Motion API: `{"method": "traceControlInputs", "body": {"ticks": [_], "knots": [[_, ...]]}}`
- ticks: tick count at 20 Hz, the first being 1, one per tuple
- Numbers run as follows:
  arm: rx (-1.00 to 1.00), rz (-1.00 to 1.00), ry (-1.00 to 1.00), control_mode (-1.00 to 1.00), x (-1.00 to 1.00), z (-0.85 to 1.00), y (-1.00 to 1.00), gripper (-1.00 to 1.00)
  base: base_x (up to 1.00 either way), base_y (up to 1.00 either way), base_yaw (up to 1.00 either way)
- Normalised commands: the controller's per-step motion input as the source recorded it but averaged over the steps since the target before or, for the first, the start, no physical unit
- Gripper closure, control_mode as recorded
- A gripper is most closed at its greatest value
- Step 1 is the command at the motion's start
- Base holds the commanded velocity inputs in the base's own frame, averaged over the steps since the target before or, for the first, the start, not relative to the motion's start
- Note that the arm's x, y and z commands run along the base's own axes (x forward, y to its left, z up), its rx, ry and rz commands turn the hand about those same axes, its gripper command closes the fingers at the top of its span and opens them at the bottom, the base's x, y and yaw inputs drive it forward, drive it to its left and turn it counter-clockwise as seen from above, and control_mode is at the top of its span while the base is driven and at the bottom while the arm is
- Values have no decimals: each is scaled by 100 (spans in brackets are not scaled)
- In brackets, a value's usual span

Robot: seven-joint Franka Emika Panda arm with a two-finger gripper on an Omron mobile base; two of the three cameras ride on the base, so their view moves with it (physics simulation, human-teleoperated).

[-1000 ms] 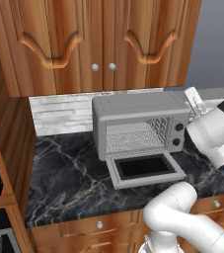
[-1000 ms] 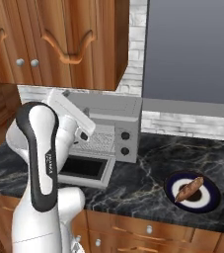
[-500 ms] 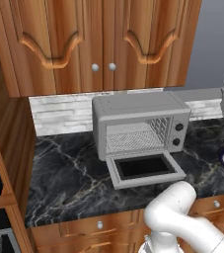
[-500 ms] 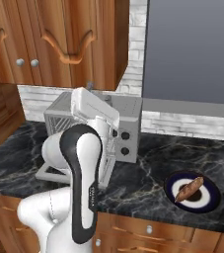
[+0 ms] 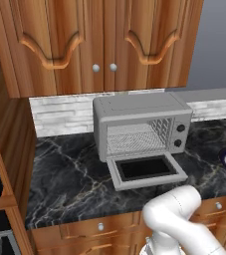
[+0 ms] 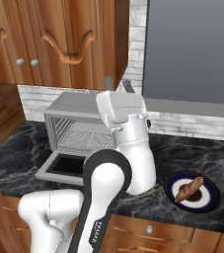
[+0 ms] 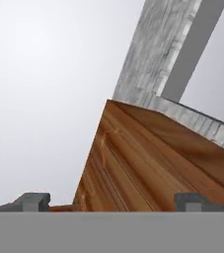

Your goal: Pull the toaster oven rack outwards. Pick up the baguette from the plate and place it on the toaster oven rack. Close the toaster oven door fully and set the temperature to the lowest setting.

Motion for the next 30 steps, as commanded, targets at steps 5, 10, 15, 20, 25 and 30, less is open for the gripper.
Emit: {"method": "traceControlInputs", "body": {"ticks": [5, 10, 15, 20, 25, 30], "knots": [[-44, 8, -36, -100, 1, -81, -10, -100, 0, 0, 0], [-38, 4, -41, -100, 14, -67, -7, -100, 0, 0, 0], [-30, 2, -38, -100, 23, -62, -5, -100, 0, 0, 0], [-11, 0, -29, -100, 38, -33, -5, -100, 0, 0, 0], [-8, 0, -28, -100, 34, -13, -6, -100, 0, 0, 0], [-13, -5, -20, -100, 19, -6, -5, -100, 0, 0, 0]]}}
